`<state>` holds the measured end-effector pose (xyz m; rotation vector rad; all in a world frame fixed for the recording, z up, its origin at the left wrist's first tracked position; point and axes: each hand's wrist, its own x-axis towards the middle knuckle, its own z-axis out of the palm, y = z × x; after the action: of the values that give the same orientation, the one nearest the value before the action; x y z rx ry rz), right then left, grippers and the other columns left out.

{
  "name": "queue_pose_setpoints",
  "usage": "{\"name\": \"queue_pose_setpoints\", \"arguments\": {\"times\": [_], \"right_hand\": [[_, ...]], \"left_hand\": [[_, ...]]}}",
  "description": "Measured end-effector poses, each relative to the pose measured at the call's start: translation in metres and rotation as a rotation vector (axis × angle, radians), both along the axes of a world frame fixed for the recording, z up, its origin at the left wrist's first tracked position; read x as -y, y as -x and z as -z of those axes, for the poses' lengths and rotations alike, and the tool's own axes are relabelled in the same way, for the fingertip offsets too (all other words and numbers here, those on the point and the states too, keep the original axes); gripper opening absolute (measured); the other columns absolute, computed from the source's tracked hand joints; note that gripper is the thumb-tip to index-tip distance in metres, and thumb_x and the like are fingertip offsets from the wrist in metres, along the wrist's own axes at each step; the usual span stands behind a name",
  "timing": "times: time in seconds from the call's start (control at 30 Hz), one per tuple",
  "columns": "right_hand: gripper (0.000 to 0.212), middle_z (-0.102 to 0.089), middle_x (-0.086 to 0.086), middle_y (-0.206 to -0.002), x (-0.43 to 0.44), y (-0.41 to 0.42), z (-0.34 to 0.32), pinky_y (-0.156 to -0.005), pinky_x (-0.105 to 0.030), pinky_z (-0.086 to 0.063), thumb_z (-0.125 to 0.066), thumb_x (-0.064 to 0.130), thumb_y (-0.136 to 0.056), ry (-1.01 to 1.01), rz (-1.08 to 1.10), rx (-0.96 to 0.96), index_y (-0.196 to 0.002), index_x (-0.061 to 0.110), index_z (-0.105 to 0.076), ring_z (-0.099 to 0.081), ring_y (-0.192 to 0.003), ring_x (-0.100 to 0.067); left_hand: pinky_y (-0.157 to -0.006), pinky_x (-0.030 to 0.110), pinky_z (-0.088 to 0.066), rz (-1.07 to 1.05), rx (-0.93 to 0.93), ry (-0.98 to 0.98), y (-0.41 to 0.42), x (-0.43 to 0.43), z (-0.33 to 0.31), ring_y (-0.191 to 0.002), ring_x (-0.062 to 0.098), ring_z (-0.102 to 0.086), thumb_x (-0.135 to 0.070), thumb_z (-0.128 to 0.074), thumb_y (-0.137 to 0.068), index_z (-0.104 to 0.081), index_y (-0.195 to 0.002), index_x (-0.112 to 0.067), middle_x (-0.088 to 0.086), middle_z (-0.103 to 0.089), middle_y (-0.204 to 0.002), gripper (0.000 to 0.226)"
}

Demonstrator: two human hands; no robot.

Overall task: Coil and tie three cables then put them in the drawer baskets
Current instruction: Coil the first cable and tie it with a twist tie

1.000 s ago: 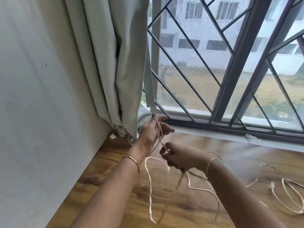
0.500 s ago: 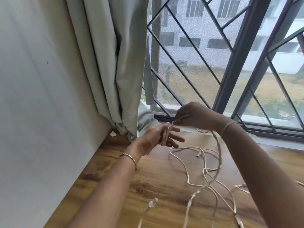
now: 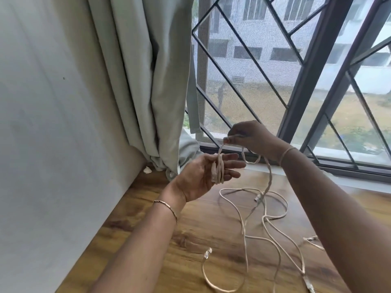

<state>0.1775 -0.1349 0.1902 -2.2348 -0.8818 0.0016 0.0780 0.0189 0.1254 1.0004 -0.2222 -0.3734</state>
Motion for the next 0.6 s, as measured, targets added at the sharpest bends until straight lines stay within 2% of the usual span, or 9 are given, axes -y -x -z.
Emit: {"name": "queue_pose_setpoints", "arguments": {"times": [0.1,0.2,0.3,0.37,0.43,0.5,0.6], "right_hand": [[0.018,-0.071,-0.012,-0.085,-0.003,-0.003,0.007,-0.074,-0.032,-0.054,-0.073,0.024,-0.082,-0.026,-0.006,-0.031,-0.086,0.007,-0.07,-0.067,-0.08,-0.024],[0.022,-0.068,-0.015,-0.074,-0.006,-0.006,0.017,-0.062,-0.032,-0.047,-0.073,0.029,-0.081,-0.061,0.026,-0.029,-0.076,0.008,-0.067,-0.057,-0.065,-0.018],[0.031,-0.057,-0.007,-0.058,-0.005,-0.005,0.029,-0.055,-0.029,-0.037,-0.068,0.041,-0.08,-0.061,0.037,-0.054,-0.066,0.014,-0.061,-0.045,-0.054,-0.015],[0.041,-0.06,-0.015,-0.064,-0.006,-0.003,0.037,-0.058,-0.033,-0.04,-0.064,0.05,-0.075,-0.091,0.04,-0.112,-0.07,0.01,-0.063,-0.048,-0.058,-0.017],[0.041,-0.055,-0.013,-0.061,-0.006,-0.002,0.044,-0.057,-0.034,-0.035,-0.061,0.055,-0.072,-0.127,0.041,-0.137,-0.066,0.014,-0.061,-0.043,-0.058,-0.017],[0.037,-0.048,-0.003,-0.057,-0.006,-0.001,0.05,-0.056,-0.033,-0.03,-0.061,0.056,-0.073,-0.139,0.046,-0.147,-0.06,0.021,-0.057,-0.038,-0.057,-0.016],[0.035,-0.045,0.002,-0.055,-0.007,0.0,0.053,-0.056,-0.031,-0.03,-0.063,0.049,-0.077,-0.178,0.054,-0.186,-0.058,0.022,-0.054,-0.037,-0.057,-0.015]], "left_hand": [[-0.072,0.023,-0.05,-0.035,-0.01,0.01,0.001,-0.001,0.001,-0.076,0.021,-0.068,-0.017,-0.02,-0.094,-0.059,-0.113,-0.001,0.015,-0.071,-0.105,0.046],[-0.061,0.023,-0.049,-0.065,-0.002,0.0,0.003,0.001,0.0,-0.06,0.018,-0.058,-0.018,-0.018,-0.091,-0.059,-0.114,0.004,0.017,-0.071,-0.083,0.052],[-0.051,0.023,-0.038,-0.129,0.021,-0.048,0.001,0.007,0.001,-0.051,0.016,-0.044,-0.025,-0.018,-0.096,-0.062,-0.112,0.007,0.011,-0.058,-0.058,0.057],[-0.052,0.027,-0.027,-0.191,0.049,-0.076,-0.001,0.011,0.004,-0.049,0.015,-0.038,-0.035,-0.018,-0.102,-0.066,-0.104,0.003,0.006,-0.05,-0.05,0.061],[-0.052,0.028,-0.022,-0.232,0.058,-0.077,-0.003,0.013,0.007,-0.047,0.013,-0.035,-0.039,-0.022,-0.103,-0.069,-0.092,-0.002,0.004,-0.046,-0.049,0.061],[-0.051,0.026,-0.023,-0.236,0.043,-0.056,-0.002,0.013,0.009,-0.046,0.013,-0.035,-0.036,-0.024,-0.103,-0.07,-0.089,-0.003,0.004,-0.046,-0.049,0.058],[-0.054,0.024,-0.041,-0.2,0.024,-0.013,0.002,0.014,0.008,-0.052,0.016,-0.05,-0.031,-0.022,-0.103,-0.065,-0.1,0.001,0.008,-0.058,-0.057,0.054]]}}
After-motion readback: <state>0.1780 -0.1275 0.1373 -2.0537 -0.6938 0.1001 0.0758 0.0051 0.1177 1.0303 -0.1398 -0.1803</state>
